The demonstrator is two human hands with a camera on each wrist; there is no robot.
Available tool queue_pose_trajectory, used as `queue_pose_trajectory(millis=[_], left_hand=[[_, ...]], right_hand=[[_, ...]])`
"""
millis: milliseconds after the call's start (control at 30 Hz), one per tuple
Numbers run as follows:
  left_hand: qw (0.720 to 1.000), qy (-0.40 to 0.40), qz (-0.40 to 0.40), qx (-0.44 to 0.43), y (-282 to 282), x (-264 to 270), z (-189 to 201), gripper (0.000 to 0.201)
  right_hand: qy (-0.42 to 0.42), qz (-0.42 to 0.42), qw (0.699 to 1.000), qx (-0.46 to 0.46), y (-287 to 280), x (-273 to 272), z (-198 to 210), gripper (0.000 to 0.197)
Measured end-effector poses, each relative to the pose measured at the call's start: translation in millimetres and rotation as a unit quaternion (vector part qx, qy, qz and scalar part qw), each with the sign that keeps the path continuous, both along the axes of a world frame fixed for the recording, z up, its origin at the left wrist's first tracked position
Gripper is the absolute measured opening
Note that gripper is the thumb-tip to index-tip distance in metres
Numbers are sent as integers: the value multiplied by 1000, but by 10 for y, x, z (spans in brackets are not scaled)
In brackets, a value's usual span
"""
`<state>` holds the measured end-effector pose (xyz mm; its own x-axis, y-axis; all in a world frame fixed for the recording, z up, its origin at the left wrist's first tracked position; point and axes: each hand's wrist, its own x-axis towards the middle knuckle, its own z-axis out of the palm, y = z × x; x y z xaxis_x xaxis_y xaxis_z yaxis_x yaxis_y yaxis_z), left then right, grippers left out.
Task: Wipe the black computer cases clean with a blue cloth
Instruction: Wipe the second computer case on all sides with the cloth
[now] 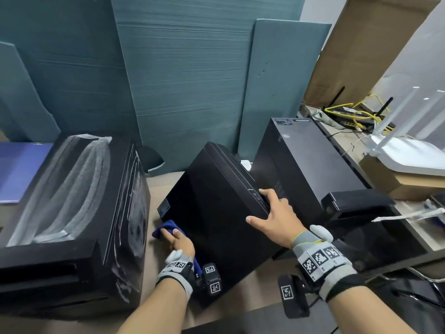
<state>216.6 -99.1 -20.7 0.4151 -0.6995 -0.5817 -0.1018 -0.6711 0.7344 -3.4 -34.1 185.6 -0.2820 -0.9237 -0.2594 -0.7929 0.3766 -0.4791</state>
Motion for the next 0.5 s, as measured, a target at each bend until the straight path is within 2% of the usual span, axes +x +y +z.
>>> queue_pose_trajectory(millis=[100, 200, 367, 433, 500], left_hand=[[994, -22, -22, -108, -115, -93, 38, 60], [973, -66, -115, -191, -216, -261, 448, 62], [880, -124, -272, -369, -401, -614, 959, 61], [854, -131, -302, -402, -458, -624, 1007, 61], [843, -138, -312, -417, -544, -542, 929, 59]], right_hand=[[6, 2, 1000, -1, -11, -2, -11, 80], [3, 6, 1000, 1, -16, -1, -9, 80], [-6, 0, 1000, -2, -22, -14, -21, 81], [-10, -2, 1000, -3, -14, -21, -24, 81], [-15, -1, 1000, -2, -12, -34, -36, 80]])
